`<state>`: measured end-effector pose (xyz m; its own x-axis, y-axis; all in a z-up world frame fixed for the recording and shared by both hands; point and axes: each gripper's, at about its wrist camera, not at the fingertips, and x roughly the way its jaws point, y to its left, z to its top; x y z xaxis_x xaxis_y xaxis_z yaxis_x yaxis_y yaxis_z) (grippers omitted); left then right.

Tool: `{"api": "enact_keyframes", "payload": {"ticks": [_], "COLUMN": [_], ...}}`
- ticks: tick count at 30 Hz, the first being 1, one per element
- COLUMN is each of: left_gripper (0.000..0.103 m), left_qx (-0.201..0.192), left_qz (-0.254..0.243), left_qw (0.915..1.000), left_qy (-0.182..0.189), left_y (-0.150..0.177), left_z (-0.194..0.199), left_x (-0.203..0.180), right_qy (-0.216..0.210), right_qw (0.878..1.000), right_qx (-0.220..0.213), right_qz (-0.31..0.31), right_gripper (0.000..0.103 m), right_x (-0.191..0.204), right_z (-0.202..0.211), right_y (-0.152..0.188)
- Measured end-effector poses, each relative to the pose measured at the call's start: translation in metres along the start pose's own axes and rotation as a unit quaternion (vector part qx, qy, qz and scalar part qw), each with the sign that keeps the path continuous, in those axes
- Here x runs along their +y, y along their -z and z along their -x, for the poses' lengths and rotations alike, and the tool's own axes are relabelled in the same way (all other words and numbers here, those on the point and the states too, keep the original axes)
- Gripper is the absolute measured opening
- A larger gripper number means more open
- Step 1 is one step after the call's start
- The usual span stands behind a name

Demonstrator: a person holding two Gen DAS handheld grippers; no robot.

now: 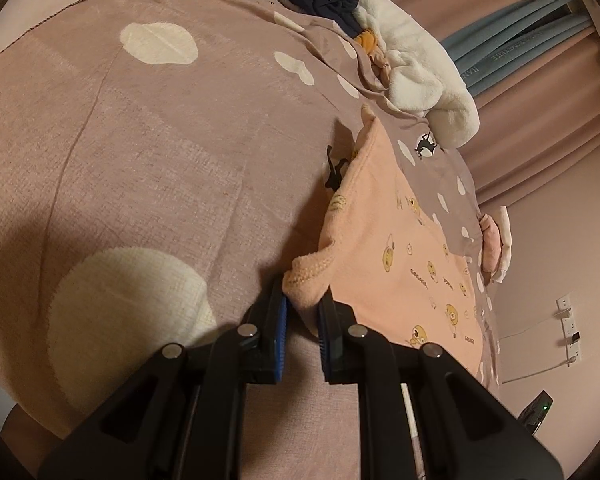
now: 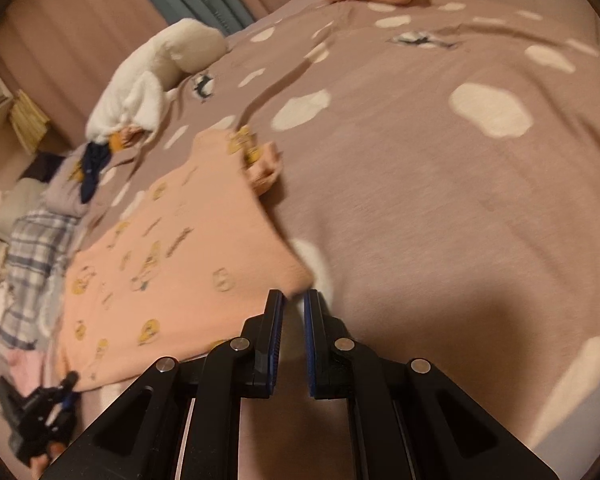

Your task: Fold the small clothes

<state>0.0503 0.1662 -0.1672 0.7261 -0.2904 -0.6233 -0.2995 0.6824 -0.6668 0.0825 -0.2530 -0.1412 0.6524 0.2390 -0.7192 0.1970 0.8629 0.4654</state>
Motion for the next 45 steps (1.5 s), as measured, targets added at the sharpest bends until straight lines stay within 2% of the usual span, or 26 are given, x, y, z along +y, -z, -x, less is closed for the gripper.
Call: {"api": "enact_keyframes", "payload": {"ticks": [2,7,12,15,16,19,21,25,27,29,31,34,38,40,41,43,45], "left_gripper": [0.016,0.016,0.016,0.015,0.01,0.01,0.011,0.019,0.022,0.029,0.04,0.047,0.05,0.057,0.059,0.068,0.074], "left_qx": [0.001,0.003,-0.008,-0.013,-0.021,-0.067,-0.08,-0.088,-0.094,-0.104,-0.113,-0.116,-0.117,-0.121,-0.123,-0.13,-0.141], "left_qz": [-0.002,0.005,0.004,0.021,0.019,-0.021,-0.034,-0.016,-0.022,-0.033,-0.041,-0.043,-0.037,-0.033,-0.03,-0.026,-0.031], "left_qw": [1.0,1.0,0.9996,0.9993,0.9987,0.9907,0.9872,0.9899,0.9891,0.9871,0.9854,0.9858,0.9872,0.988,0.9885,0.9891,0.9891], "left_qy": [-0.003,-0.008,-0.027,-0.027,-0.042,-0.117,-0.134,-0.11,-0.111,-0.117,-0.121,-0.113,-0.102,-0.091,-0.083,-0.063,-0.03], "left_y": [0.0,-0.001,-0.004,-0.007,-0.008,-0.012,-0.014,-0.017,-0.017,-0.016,-0.017,-0.019,-0.022,-0.021,-0.021,-0.022,-0.021], "left_z": [0.001,0.003,0.008,0.013,0.015,0.027,0.032,0.034,0.035,0.036,0.034,0.032,0.031,0.033,0.034,0.038,0.043], "left_x": [-0.001,0.0,0.002,0.011,0.012,0.012,0.015,0.027,0.025,0.021,0.018,0.015,0.017,0.017,0.016,0.013,0.007], "right_qy": [0.011,-0.016,-0.017,-0.013,-0.011,-0.005,-0.001,0.009,0.014,0.019,0.027,0.045,0.077,0.091,0.092,0.077,0.044], "right_qw": [1.0,1.0,1.0,1.0,1.0,1.0,1.0,1.0,1.0,1.0,0.999,0.998,0.996,0.994,0.994,0.995,0.998], "right_qx": [-0.004,0.001,0.004,0.004,0.003,0.002,0.0,-0.003,-0.005,-0.005,-0.006,-0.01,-0.015,-0.016,-0.016,-0.015,-0.011], "right_qz": [-0.002,-0.022,-0.016,-0.008,-0.006,-0.003,-0.001,0.006,0.009,0.011,0.016,0.029,0.052,0.057,0.057,0.052,0.051], "right_gripper": [0.005,0.004,0.004,0.004,0.004,0.005,0.004,0.005,0.005,0.005,0.005,0.005,0.005,0.008,0.013,0.032,0.074], "right_x": [-0.006,-0.018,-0.017,-0.015,-0.015,-0.013,-0.012,-0.009,-0.007,-0.006,-0.004,0.002,0.013,0.017,0.018,0.022,0.027], "right_z": [0.001,0.001,0.001,0.001,0.0,0.0,0.0,-0.001,-0.001,-0.002,-0.003,-0.005,-0.007,-0.008,-0.008,-0.009,-0.01], "right_y": [-0.001,-0.004,-0.004,-0.004,-0.004,-0.003,-0.003,-0.003,-0.003,-0.004,-0.004,-0.004,-0.003,-0.003,-0.004,-0.004,-0.004]}}
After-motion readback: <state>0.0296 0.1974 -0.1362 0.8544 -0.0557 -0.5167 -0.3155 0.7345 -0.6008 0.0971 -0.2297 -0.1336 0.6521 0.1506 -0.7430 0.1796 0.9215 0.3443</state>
